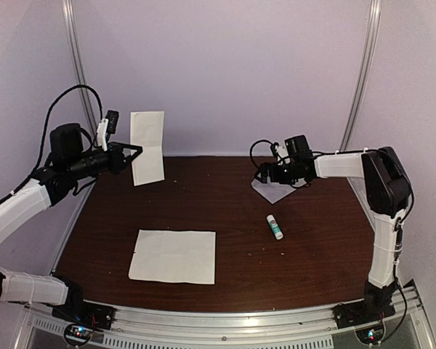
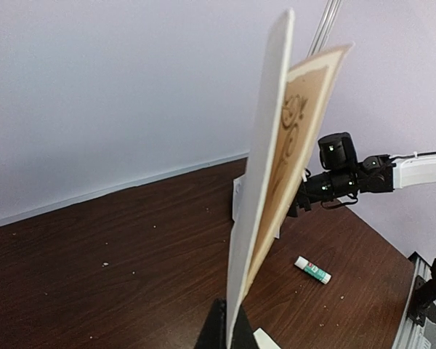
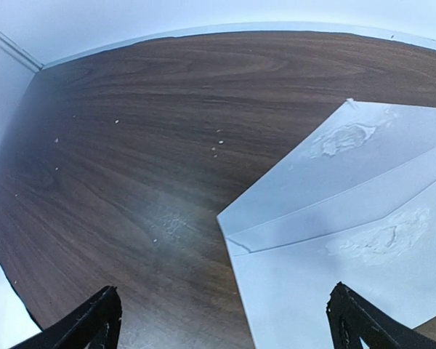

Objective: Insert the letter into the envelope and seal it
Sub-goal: Move the envelope to the center of the board.

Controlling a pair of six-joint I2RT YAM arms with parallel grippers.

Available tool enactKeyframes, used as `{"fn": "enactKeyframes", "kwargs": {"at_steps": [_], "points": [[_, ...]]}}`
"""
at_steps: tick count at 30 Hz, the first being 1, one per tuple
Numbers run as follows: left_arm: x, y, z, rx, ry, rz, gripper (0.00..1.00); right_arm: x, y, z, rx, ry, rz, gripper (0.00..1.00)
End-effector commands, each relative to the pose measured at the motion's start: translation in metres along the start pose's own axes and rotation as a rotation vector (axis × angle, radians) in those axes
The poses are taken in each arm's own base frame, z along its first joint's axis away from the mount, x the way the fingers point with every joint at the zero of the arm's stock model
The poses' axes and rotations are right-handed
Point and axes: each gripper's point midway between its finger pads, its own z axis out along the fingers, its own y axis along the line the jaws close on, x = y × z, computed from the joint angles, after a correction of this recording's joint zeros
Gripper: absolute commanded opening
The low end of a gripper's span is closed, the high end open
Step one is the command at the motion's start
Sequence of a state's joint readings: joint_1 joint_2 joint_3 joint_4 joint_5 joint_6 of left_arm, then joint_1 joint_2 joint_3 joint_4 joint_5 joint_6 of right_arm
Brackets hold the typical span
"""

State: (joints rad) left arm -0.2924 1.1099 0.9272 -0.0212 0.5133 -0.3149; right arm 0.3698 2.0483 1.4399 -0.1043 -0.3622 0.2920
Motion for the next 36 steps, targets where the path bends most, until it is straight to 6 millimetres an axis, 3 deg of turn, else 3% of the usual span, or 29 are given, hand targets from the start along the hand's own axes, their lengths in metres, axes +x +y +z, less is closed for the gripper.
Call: {"fn": "enactKeyframes", "kwargs": {"at_steps": [1,9,16,27,36], "points": [[-0.011,-0.004,-0.003,0.013,-0.046,0.023,0.0,-0.011,-0.027,0.01,0.048,0.004,0.019,1.0],[-0.01,-0.002,-0.002,0.011,-0.04,0.02,0.0,-0.003,-0.057,0.032,0.076,0.042,0.066,1.0],[-0.009,-0.003,-0.001,0.019,-0.037,0.019,0.0,0.008,-0.06,0.045,0.056,0.07,0.087,1.0],[-0.01,-0.004,-0.002,0.018,-0.04,0.019,0.0,0.051,-0.033,0.049,-0.063,0.2,0.075,0.99],[-0.01,-0.004,-0.001,0.02,-0.039,0.019,0.0,0.1,0.008,0.048,-0.12,0.314,0.019,0.97]]}}
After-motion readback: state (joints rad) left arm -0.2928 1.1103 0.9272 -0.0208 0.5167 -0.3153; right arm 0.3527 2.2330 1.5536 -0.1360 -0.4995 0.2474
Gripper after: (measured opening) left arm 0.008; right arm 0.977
